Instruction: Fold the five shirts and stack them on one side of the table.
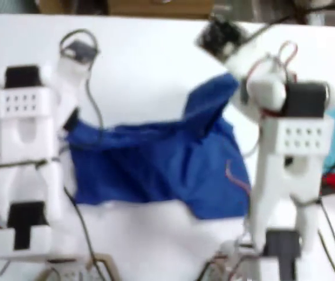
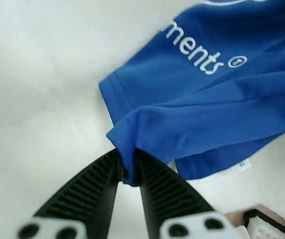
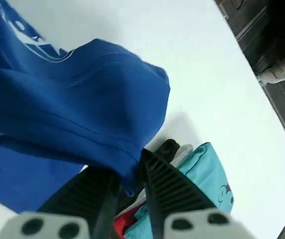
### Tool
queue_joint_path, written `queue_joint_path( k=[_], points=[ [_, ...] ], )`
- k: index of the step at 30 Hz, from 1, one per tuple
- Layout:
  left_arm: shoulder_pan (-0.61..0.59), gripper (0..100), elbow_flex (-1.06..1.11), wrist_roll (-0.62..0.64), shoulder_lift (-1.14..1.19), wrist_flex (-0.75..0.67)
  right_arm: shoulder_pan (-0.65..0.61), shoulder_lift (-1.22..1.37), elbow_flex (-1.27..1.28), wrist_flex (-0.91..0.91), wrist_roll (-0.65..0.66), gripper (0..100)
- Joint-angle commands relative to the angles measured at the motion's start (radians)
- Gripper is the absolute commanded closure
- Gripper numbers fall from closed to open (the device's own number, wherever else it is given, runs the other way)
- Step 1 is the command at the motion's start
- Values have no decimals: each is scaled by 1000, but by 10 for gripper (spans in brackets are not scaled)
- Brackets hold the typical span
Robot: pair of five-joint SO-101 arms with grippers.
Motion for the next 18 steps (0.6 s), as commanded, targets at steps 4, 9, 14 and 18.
queue_joint_path(
  k=[4,9,14,18],
  points=[
    [3,979,79,-5,-60,-18,10,-378,408,-31,2,978],
    [3,979,85,-3,-60,32,21,-587,647,-73,3,978],
    [-9,979,154,-11,-61,32,38,-739,818,-71,3,978],
    [-6,979,239,-11,-61,-2,84,-829,957,-97,26,978]
  ],
)
